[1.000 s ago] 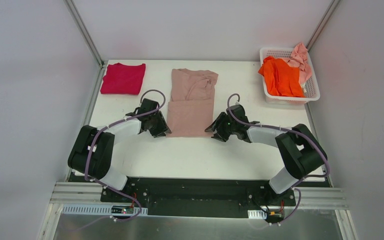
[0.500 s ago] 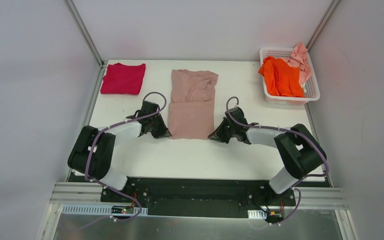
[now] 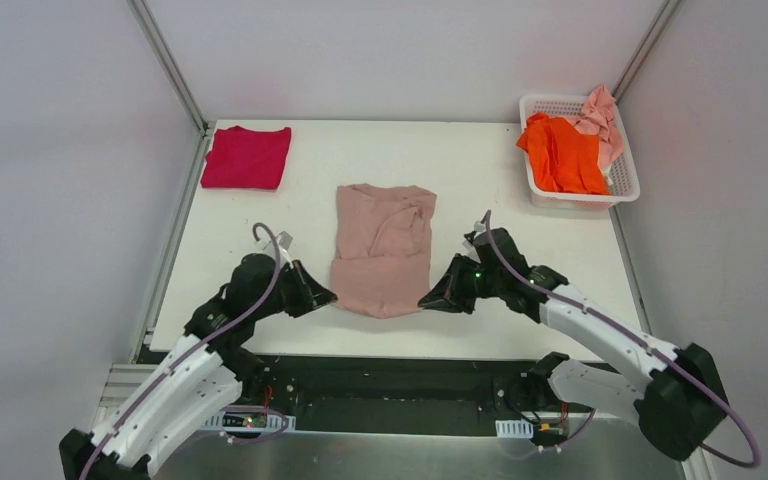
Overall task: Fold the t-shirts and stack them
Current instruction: Fold the long partially folded tshirt into a neat square
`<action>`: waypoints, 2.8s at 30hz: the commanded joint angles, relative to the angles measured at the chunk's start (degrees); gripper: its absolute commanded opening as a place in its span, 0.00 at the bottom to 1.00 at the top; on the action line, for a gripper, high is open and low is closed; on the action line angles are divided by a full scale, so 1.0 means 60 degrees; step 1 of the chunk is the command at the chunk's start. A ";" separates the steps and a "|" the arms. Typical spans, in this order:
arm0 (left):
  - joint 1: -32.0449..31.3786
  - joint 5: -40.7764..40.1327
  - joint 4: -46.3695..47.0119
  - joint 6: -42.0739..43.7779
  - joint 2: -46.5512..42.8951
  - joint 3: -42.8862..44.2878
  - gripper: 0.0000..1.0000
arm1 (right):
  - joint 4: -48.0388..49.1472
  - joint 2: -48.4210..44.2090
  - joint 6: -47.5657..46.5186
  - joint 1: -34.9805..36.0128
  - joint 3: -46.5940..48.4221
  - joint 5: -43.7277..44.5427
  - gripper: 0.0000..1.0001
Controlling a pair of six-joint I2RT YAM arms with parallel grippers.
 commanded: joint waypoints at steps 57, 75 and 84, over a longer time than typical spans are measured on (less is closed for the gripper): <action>0.2239 -0.1689 0.0354 0.2215 1.0209 0.8290 0.00 | 0.0962 0.5670 -0.0644 -0.4036 0.5161 -0.1283 0.00; 0.2538 -0.0827 0.0335 0.2248 1.1829 0.9251 0.51 | 0.1095 0.7164 -0.0387 -0.4161 0.6055 -0.0396 0.39; 0.2407 -0.0024 0.0187 0.2183 0.9898 0.8549 0.99 | 0.0537 0.4738 -0.0837 -0.3672 0.5023 0.0775 1.00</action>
